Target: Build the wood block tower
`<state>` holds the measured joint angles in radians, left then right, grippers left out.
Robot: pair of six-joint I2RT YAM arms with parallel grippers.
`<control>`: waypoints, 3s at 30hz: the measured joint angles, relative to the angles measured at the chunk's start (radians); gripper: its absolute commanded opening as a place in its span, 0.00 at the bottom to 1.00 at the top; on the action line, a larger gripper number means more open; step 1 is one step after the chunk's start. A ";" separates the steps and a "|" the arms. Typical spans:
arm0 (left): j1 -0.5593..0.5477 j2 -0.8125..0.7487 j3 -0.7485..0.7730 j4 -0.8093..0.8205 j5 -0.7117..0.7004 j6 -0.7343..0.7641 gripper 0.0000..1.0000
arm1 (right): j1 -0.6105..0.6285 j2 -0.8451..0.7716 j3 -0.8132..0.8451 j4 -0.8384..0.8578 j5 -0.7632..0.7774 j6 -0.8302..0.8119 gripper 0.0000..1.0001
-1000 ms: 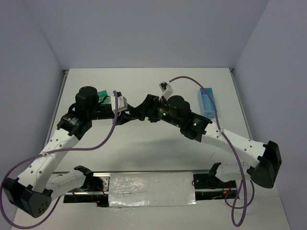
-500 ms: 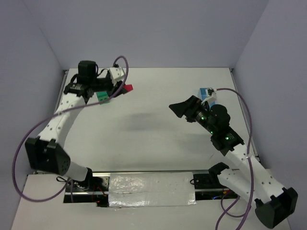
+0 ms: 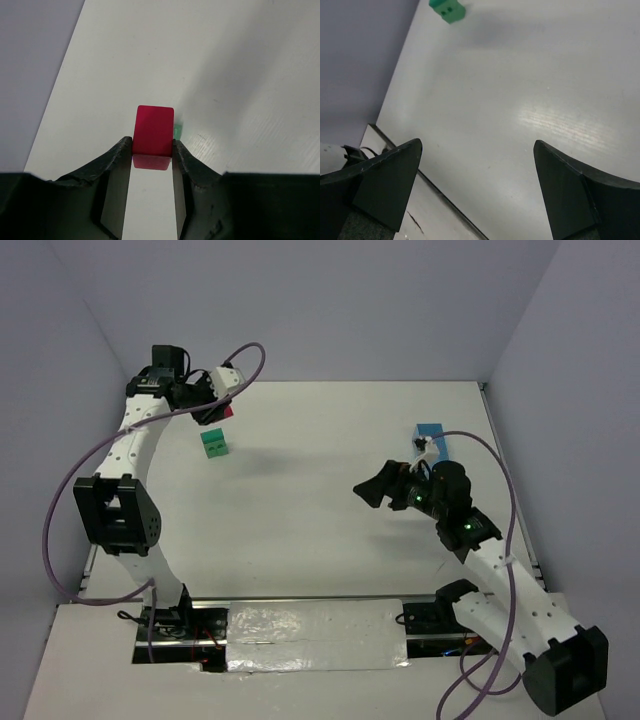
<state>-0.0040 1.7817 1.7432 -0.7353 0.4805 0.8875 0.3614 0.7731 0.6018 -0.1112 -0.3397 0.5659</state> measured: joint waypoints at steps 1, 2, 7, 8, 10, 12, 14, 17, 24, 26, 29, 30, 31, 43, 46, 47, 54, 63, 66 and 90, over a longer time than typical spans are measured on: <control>0.015 0.000 0.000 -0.012 0.005 0.014 0.00 | 0.000 0.027 -0.011 0.003 -0.018 -0.005 1.00; 0.028 0.001 0.000 -0.024 0.011 0.029 0.00 | -0.001 0.050 -0.026 0.007 -0.039 -0.008 1.00; 0.115 0.001 -0.009 -0.051 0.063 0.110 0.00 | -0.002 0.088 -0.064 0.008 -0.103 -0.010 1.00; 0.130 0.001 -0.011 -0.056 0.076 0.129 0.00 | -0.002 0.087 -0.064 0.010 -0.110 -0.010 1.00; 0.161 0.006 -0.013 -0.067 0.091 0.155 0.00 | -0.002 0.085 -0.064 0.023 -0.122 -0.010 1.00; 0.175 0.020 -0.010 -0.074 0.101 0.168 0.00 | -0.002 0.082 -0.064 0.034 -0.131 -0.010 1.00; 0.176 0.053 0.013 -0.090 0.112 0.183 0.00 | -0.002 0.080 -0.065 0.046 -0.139 -0.010 1.00; 0.172 0.121 0.053 -0.101 0.126 0.188 0.00 | -0.002 0.080 -0.066 0.056 -0.144 -0.010 1.00; 0.156 0.201 0.087 -0.118 0.125 0.180 0.04 | -0.002 0.082 -0.071 0.070 -0.154 -0.009 1.00; 0.153 0.209 0.098 -0.118 0.120 0.177 0.06 | -0.002 0.082 -0.071 0.071 -0.156 -0.009 1.00; 0.148 0.213 0.112 -0.117 0.113 0.168 0.11 | -0.002 0.082 -0.071 0.074 -0.159 -0.009 1.00; 0.145 0.213 0.116 -0.118 0.111 0.161 0.12 | -0.002 0.082 -0.071 0.074 -0.159 -0.009 1.00; 0.143 0.213 0.120 -0.117 0.109 0.157 0.13 | -0.002 0.082 -0.071 0.075 -0.159 -0.009 1.00; 0.119 0.232 0.127 -0.119 0.069 0.155 0.22 | -0.002 0.080 -0.080 0.082 -0.172 -0.009 1.00; 0.117 0.235 0.127 -0.121 0.061 0.155 0.25 | -0.002 0.080 -0.085 0.087 -0.173 -0.009 1.00; 0.117 0.235 0.127 -0.121 0.060 0.155 0.25 | -0.002 0.080 -0.086 0.089 -0.174 -0.009 1.00; 0.117 0.235 0.127 -0.122 0.047 0.155 0.32 | -0.002 0.080 -0.086 0.099 -0.174 -0.009 1.00; 0.117 0.254 0.127 -0.121 0.047 0.153 0.38 | -0.002 0.080 -0.088 0.105 -0.182 -0.006 1.00; 0.118 0.264 0.127 -0.119 0.047 0.152 0.39 | -0.002 0.080 -0.088 0.107 -0.182 -0.006 1.00; 0.122 0.296 0.127 -0.101 0.036 0.100 0.52 | -0.002 0.080 -0.105 0.119 -0.200 -0.006 1.00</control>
<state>0.1184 2.0773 1.8702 -0.8368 0.5163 0.9874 0.3595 0.8536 0.4973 0.0082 -0.5400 0.5602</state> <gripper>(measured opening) 0.504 0.997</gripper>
